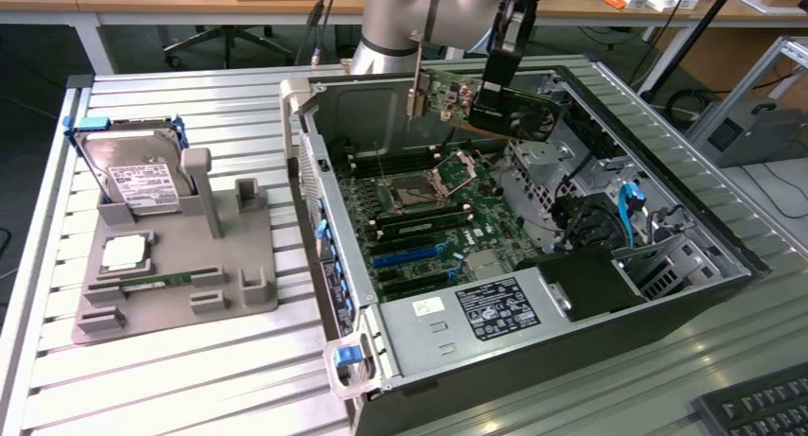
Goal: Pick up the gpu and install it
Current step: 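Insert the gpu into the slot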
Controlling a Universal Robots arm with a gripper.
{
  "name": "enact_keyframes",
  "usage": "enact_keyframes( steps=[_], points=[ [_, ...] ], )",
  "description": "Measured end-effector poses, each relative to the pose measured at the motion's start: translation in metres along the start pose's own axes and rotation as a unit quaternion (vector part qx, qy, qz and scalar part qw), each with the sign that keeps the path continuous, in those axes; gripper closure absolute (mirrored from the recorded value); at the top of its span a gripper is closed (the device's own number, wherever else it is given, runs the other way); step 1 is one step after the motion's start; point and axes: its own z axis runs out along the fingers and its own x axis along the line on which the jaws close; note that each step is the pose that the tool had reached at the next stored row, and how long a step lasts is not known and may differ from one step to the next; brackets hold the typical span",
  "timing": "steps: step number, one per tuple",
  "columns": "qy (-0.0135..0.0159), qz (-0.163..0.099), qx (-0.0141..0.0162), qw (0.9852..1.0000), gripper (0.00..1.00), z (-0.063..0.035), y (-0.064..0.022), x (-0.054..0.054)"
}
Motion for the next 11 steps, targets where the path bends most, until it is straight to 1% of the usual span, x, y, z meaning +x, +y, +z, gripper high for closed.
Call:
enact_keyframes(
  steps=[11],
  points=[
    [-0.0003, -0.010, -0.0002, 1.0000, 0.73, 0.0000, 0.0000, 0.0000]
  ],
)
